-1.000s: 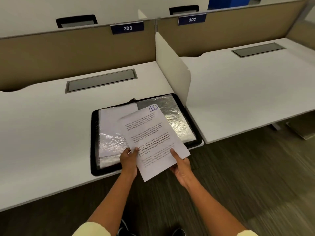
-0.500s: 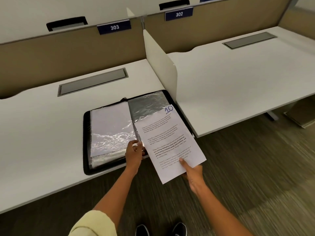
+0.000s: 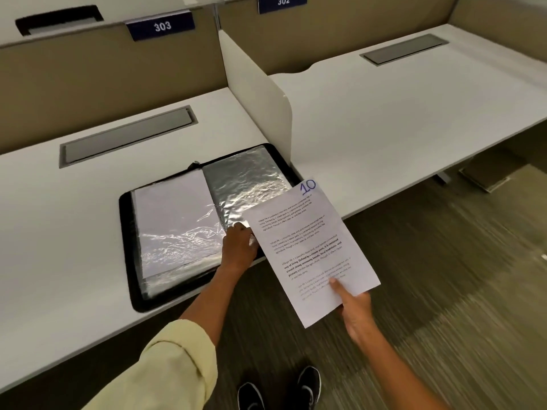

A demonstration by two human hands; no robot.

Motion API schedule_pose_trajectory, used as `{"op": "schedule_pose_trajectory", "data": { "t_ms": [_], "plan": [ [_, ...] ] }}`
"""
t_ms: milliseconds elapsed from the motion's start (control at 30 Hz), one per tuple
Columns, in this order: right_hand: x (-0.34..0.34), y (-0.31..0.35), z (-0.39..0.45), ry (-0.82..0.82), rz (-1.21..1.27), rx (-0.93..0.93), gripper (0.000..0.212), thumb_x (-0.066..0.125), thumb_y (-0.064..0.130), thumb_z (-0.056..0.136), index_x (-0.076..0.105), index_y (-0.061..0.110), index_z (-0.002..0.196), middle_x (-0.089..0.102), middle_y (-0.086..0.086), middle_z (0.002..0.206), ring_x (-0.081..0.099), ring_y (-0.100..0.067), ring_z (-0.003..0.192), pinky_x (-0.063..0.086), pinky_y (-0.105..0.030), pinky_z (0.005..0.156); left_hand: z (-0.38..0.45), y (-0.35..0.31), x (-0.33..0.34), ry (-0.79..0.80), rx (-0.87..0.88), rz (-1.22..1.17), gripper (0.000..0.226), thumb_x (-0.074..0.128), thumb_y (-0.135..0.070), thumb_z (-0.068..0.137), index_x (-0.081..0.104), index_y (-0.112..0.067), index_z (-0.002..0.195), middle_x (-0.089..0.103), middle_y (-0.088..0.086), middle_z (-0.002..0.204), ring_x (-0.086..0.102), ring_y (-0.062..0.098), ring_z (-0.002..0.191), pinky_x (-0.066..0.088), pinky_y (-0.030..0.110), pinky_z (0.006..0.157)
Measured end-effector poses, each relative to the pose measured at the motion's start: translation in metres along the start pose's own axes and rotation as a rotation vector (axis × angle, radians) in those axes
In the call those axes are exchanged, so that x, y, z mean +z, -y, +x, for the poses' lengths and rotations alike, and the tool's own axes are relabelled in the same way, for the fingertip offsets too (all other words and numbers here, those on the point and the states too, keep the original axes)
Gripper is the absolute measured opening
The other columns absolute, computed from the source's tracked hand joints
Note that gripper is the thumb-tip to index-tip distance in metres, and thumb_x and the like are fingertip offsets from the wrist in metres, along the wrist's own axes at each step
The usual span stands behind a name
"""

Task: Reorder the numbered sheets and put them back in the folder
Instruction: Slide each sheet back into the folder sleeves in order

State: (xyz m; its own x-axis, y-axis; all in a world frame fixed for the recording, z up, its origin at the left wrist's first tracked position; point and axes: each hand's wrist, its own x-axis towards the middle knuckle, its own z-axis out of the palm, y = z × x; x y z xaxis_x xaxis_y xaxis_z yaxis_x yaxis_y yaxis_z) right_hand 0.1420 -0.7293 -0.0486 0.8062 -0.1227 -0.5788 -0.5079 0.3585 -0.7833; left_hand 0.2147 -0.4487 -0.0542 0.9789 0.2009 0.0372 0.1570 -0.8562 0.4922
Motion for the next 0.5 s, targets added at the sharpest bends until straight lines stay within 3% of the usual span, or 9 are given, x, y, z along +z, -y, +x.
{"op": "schedule_pose_trajectory", "data": {
  "t_ms": [233, 500],
  "plan": [
    [-0.015, -0.009, -0.015, -0.034, 0.008, 0.009, 0.035, 0.073, 0.002, 0.087, 0.063, 0.020, 0.115, 0.074, -0.003, 0.112, 0.072, -0.018, 0.099, 0.059, -0.035, 0.077, 0.003, -0.002, -0.001, 0.058, 0.097, 0.066, 0.020, 0.068, -0.024, 0.087, 0.072, -0.018, 0.106, 0.060, 0.005, 0.106, 0.056, 0.023, 0.096, 0.052, 0.036, 0.070],
    [-0.023, -0.017, -0.026, -0.051, 0.060, -0.001, 0.048, 0.074, 0.001, 0.085, 0.060, 0.017, 0.128, 0.072, -0.004, 0.118, 0.069, -0.021, 0.109, 0.057, -0.038, 0.086, 0.000, -0.018, -0.003, 0.081, 0.138, 0.280, 0.015, 0.063, -0.018, 0.087, 0.069, -0.006, 0.095, 0.062, 0.010, 0.095, 0.058, 0.029, 0.088, 0.041, 0.033, 0.061]
  ]
}}
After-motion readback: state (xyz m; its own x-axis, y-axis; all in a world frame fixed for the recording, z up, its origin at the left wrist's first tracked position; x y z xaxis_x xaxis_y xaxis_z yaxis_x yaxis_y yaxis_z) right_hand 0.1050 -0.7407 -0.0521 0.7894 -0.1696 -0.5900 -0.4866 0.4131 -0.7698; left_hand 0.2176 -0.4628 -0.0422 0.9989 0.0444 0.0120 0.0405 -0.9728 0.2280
